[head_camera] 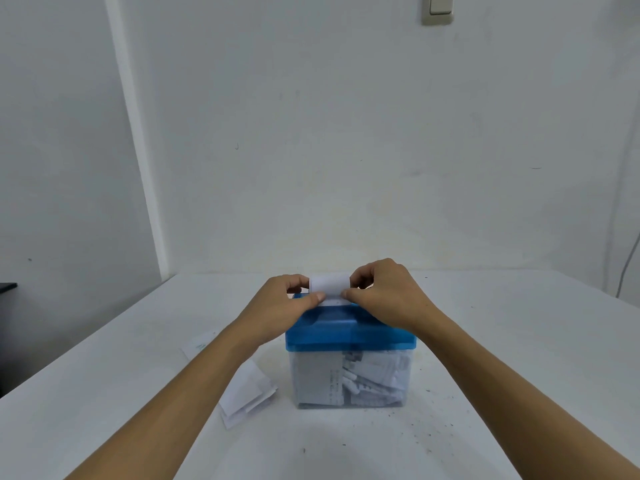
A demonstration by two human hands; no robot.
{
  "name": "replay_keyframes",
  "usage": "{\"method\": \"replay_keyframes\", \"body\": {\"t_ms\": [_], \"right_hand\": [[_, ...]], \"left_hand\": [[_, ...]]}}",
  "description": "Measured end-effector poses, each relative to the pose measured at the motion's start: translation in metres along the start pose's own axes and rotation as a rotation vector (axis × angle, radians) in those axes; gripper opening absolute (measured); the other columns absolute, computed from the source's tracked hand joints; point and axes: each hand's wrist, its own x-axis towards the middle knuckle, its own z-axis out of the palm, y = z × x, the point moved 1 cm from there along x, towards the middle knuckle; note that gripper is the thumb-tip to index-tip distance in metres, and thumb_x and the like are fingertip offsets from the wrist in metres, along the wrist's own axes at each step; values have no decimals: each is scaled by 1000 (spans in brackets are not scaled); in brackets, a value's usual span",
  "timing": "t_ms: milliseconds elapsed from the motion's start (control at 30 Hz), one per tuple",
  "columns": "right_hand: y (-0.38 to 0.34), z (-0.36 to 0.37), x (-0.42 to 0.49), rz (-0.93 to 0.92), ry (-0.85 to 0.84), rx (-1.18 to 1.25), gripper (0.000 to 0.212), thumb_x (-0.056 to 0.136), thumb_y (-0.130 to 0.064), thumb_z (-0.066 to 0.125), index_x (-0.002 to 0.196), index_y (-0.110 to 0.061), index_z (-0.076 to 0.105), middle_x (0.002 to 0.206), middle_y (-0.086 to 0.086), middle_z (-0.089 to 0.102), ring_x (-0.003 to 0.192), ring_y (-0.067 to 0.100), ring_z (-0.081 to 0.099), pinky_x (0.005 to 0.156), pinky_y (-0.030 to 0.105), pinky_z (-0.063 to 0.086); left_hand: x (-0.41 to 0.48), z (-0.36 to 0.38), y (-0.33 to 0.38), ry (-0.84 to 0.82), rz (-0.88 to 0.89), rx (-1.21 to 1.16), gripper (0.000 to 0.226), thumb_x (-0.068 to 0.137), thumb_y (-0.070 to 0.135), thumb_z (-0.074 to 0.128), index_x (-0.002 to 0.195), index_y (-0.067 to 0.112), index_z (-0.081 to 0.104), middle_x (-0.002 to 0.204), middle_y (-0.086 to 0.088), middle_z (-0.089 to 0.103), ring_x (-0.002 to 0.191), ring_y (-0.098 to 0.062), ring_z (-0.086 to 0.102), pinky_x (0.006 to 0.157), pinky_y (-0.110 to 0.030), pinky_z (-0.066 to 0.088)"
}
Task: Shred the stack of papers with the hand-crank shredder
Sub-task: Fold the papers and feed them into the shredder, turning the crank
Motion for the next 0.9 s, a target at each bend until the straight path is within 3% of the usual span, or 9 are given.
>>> {"method": "replay_keyframes", "body": {"t_ms": [167, 267, 333, 433, 533, 600, 700, 833, 900], "right_hand": [[-4, -1, -4, -13, -36, 2, 12, 92, -28, 65, 82, -24, 70, 80, -9, 67, 73, 7, 61, 58, 12, 40], [1, -9, -12, -19, 53, -99, 21, 99, -36, 55, 104, -23, 72, 101, -10, 69, 88, 7, 63, 71, 16, 47], [15, -19, -24, -5, 133, -105, 25, 101, -23, 48, 120, -25, 64, 117, -11, 61, 100, 6, 57, 86, 19, 45], [54, -26, -49, 41, 130, -133, 56, 93, 4, 42, 139, -28, 46, 140, -10, 49, 125, 7, 45, 109, 27, 40], [85, -12, -73, 70, -47, -188, 88, 84, 11, 41, 153, -39, 19, 159, -12, 28, 142, 6, 29, 117, 27, 25], [95, 3, -82, 66, -141, -188, 98, 88, 8, 44, 154, -46, -4, 163, -16, 15, 146, 3, 22, 117, 22, 16], [104, 21, -85, 6, -110, -148, 108, 95, -5, 52, 143, -54, -31, 160, -25, 4, 147, -1, 15, 112, 16, 7], [102, 31, -82, -41, -33, -126, 119, 92, -33, 68, 141, -47, -39, 147, -31, 6, 139, -10, 10, 115, 16, 5], [99, 34, -83, -43, -27, -155, 122, 90, -42, 68, 141, -39, -42, 151, -26, 9, 138, -5, 17, 114, 16, 8]], "left_hand": [[-6, 14, 2, 64, -24, -50, 15, 99, 31, 60, 103, 20, 70, 104, 4, 69, 98, -15, 64, 79, -25, 50], [-5, 18, 2, 96, -1, -38, 12, 101, 29, 58, 97, 22, 66, 103, 5, 65, 93, -12, 60, 70, -17, 45], [-5, 21, -1, 96, -3, -63, 6, 102, 28, 57, 96, 29, 60, 105, 9, 62, 92, -7, 57, 68, -11, 41], [-2, 25, -9, 104, -6, -123, 6, 102, 30, 56, 101, 28, 62, 114, 4, 63, 99, -10, 59, 72, -15, 43], [1, 30, -15, 125, -41, -187, 16, 101, 32, 58, 111, 23, 65, 122, 1, 62, 107, -16, 60, 83, -24, 49], [1, 32, -17, 138, -60, -229, 19, 100, 33, 59, 115, 23, 64, 125, 1, 61, 110, -16, 59, 94, -30, 50], [0, 32, -16, 141, -63, -240, 10, 100, 32, 59, 109, 28, 62, 126, 2, 60, 112, -15, 58, 96, -30, 48], [1, 31, -16, 128, -64, -220, 14, 101, 33, 58, 111, 26, 63, 128, 0, 59, 114, -17, 57, 101, -35, 48], [2, 32, -17, 124, -65, -209, 17, 101, 33, 57, 113, 23, 64, 127, -1, 60, 113, -18, 58, 98, -34, 50]]}}
